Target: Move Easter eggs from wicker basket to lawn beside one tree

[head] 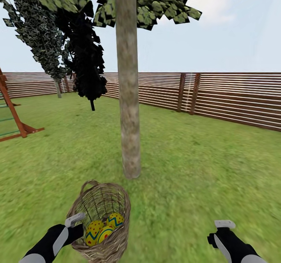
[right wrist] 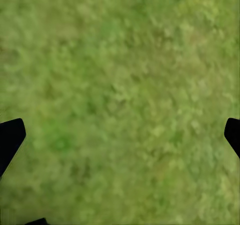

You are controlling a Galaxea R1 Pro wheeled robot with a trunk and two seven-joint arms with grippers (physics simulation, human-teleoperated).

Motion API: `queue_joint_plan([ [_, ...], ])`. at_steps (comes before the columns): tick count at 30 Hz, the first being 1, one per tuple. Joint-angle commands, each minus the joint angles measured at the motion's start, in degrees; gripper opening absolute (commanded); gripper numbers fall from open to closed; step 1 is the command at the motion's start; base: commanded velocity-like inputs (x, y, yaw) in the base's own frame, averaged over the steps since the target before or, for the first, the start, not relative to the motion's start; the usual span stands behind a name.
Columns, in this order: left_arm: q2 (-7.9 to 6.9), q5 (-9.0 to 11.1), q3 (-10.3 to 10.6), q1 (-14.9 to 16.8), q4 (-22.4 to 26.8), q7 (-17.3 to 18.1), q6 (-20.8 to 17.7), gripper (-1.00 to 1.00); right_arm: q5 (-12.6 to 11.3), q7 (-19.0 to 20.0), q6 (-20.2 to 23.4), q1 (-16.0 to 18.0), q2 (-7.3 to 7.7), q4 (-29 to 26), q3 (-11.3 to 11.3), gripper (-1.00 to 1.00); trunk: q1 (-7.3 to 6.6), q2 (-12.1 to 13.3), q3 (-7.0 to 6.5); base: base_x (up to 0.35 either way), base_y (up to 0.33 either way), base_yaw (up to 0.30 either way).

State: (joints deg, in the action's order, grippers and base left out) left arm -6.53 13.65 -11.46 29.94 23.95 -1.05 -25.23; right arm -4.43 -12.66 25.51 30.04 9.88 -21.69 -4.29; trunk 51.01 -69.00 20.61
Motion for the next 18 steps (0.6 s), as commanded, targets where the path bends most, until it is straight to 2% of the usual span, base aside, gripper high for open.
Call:
queue_joint_plan([
  [1,0.02,0.76,-0.23,0.03,0.13,-0.1,-0.3,-1.0,-0.45,-0.35,0.33,0.02,0.05,-0.11,-0.46,1.0,0.04,-0.04,0.07,0.329,0.0,0.0],
  [10,0.02,0.76,-0.3,0.03,0.13,-0.1,-0.29,-1.0,-0.43,-0.35,0.33,0.02,0.05,-0.11,-0.47,1.0,0.04,-0.04,0.07,0.328,0.0,0.0],
  [14,0.02,0.84,-0.39,0.03,0.32,-0.01,-0.26,-1.0,-0.42,-0.35,0.33,0.02,0.05,-0.11,-0.46,1.0,0.04,-0.04,0.07,0.065,0.0,0.0],
  [18,0.02,0.85,-0.4,0.03,0.31,-0.01,-0.26,-1.0,-0.45,-0.35,0.33,0.02,0.05,-0.11,-0.46,1.0,0.91,-1.64,0.78,0.001,0.0,0.0],
])
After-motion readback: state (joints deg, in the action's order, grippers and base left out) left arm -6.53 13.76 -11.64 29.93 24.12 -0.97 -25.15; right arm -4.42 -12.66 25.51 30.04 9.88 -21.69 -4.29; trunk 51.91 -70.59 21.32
